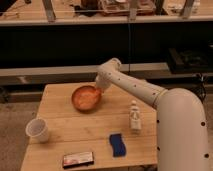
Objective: Place the pepper in the ceramic bowl
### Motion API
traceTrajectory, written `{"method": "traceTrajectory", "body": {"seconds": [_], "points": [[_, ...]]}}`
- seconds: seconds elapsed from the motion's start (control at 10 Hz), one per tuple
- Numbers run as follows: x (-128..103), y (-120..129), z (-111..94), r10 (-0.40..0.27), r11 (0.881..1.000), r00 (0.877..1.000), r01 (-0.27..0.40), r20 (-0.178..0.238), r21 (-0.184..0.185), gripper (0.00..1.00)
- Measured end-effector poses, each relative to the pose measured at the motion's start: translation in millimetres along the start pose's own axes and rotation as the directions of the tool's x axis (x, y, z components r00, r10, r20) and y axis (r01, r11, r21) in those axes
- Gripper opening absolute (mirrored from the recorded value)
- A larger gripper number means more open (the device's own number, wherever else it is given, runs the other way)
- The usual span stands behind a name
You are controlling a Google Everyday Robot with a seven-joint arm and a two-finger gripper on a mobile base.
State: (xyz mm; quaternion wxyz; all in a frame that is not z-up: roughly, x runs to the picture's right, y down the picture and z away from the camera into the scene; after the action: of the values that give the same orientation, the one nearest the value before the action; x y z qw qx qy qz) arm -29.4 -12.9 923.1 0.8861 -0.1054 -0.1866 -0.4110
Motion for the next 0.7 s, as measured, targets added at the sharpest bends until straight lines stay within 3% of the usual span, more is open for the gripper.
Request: {"method": "traceTrajectory", "body": {"seconds": [0.7], "points": [[1.9,0.4,0.4,0.010,1.000,1.000,-0.010,-0.005,-0.002,0.23]]}}
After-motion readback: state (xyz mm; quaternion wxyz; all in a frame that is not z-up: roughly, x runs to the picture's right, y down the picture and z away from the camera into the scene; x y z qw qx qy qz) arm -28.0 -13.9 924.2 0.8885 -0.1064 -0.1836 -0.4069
